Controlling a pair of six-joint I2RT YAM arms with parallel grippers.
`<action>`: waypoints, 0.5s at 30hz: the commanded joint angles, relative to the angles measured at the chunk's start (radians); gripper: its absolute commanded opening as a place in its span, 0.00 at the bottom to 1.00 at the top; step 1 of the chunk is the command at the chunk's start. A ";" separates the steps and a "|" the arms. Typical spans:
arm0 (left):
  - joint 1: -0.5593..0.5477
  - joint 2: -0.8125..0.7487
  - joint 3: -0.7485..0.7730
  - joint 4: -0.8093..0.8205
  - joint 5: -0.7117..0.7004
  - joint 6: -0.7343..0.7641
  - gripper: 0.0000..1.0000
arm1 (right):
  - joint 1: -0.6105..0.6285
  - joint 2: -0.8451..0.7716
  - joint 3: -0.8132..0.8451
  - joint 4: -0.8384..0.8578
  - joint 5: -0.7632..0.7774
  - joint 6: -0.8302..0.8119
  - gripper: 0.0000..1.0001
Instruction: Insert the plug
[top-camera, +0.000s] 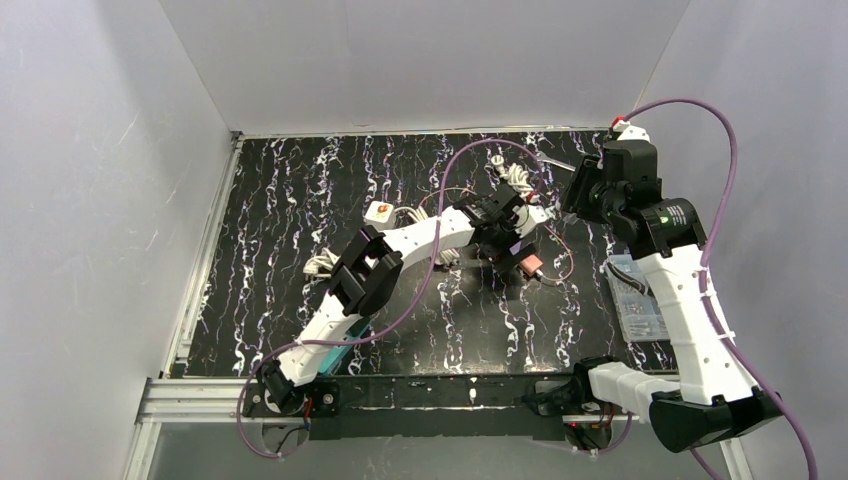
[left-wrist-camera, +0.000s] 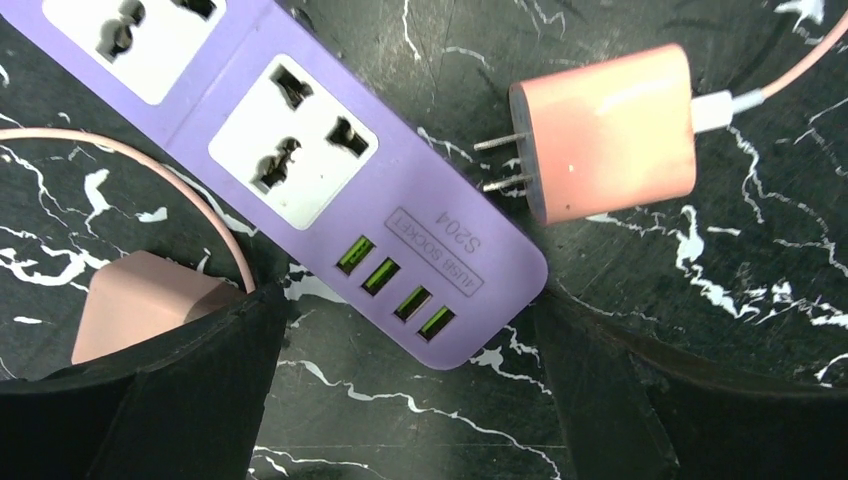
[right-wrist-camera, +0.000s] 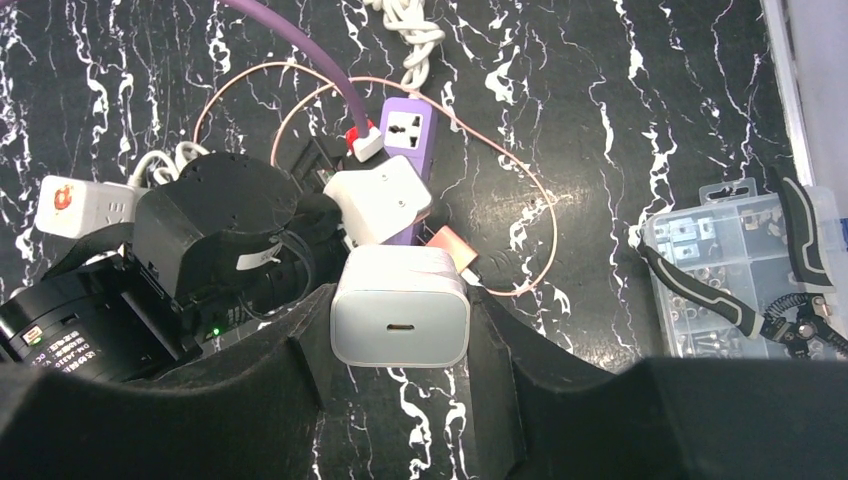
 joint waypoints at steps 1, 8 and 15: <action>0.003 -0.051 0.044 0.041 0.005 -0.041 0.93 | 0.001 -0.021 0.028 0.016 -0.017 0.022 0.19; 0.001 -0.040 0.026 0.054 -0.006 0.031 0.66 | 0.001 -0.028 0.017 0.009 -0.021 0.024 0.18; 0.006 -0.085 -0.106 0.112 -0.096 0.163 0.45 | 0.001 -0.036 0.006 0.012 -0.035 0.027 0.18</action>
